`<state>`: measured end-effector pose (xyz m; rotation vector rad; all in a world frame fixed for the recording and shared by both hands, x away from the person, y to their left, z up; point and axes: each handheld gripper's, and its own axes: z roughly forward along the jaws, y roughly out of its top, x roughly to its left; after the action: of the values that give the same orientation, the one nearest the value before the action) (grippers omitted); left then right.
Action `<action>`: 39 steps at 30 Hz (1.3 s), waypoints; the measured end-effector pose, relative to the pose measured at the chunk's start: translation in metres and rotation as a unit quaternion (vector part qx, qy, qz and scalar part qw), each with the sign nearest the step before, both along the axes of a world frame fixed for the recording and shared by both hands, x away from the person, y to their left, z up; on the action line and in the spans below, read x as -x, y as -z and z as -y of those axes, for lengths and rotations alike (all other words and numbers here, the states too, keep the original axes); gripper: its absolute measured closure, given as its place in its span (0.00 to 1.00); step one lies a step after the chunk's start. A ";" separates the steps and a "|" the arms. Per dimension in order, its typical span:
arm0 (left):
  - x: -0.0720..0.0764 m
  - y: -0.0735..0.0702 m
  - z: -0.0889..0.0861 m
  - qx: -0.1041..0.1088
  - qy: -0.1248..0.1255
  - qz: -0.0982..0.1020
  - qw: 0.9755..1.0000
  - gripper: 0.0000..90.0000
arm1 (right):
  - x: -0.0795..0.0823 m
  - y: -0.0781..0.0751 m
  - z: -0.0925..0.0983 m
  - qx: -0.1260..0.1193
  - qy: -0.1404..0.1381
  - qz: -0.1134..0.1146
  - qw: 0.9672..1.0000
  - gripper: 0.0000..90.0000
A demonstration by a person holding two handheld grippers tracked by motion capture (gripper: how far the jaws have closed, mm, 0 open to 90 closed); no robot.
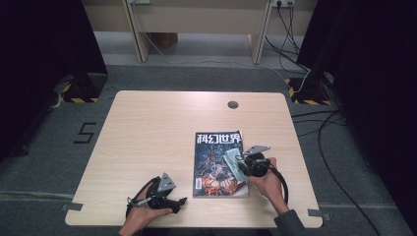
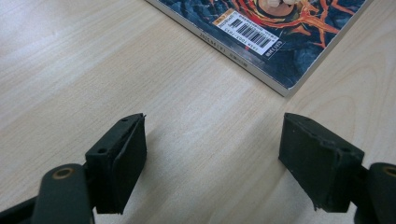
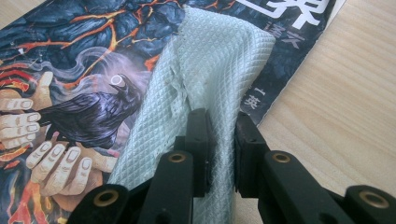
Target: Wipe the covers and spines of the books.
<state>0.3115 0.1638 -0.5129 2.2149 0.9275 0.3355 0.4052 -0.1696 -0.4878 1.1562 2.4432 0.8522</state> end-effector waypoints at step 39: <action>-0.002 -0.002 -0.015 -0.010 -0.021 -0.010 1.000 0.23 | 0.055 0.003 -0.109 -0.004 -0.154 0.000 0.988 0.91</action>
<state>0.3136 0.1793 -0.5111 2.2239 0.9874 0.3447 0.3501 -0.0607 -0.4908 0.7905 2.6624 0.9455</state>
